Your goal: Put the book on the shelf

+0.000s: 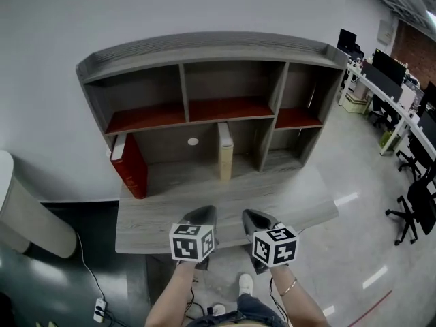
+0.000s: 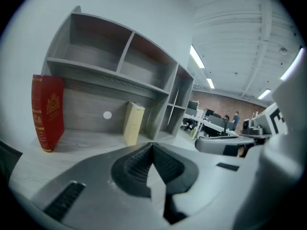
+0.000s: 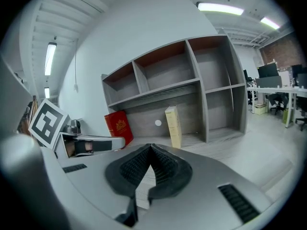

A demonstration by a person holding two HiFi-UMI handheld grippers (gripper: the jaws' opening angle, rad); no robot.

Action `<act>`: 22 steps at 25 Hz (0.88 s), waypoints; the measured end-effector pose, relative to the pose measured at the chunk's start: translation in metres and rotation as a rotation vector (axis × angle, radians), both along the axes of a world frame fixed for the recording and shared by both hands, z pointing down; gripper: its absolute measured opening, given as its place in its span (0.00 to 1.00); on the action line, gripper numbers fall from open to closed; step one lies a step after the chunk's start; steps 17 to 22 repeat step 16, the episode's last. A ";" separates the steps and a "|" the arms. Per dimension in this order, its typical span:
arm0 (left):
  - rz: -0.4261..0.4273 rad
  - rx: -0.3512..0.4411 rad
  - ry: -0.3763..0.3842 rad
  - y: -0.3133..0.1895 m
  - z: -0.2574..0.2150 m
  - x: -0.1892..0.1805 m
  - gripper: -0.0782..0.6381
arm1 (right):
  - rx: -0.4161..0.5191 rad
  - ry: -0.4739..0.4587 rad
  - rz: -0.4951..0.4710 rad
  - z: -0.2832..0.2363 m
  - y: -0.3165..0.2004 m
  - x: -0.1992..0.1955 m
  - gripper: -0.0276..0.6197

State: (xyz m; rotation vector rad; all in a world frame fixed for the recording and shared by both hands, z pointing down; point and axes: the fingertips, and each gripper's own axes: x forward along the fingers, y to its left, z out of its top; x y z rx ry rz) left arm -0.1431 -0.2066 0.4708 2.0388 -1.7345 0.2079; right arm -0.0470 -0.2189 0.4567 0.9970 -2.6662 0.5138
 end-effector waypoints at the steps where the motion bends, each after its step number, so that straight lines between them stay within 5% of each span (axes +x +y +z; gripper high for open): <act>1: 0.005 0.001 -0.004 0.003 -0.001 0.000 0.13 | 0.001 -0.006 0.003 -0.001 0.002 0.000 0.06; 22: 0.033 0.012 -0.002 0.037 -0.003 -0.008 0.13 | 0.020 -0.026 0.022 -0.005 0.025 0.003 0.05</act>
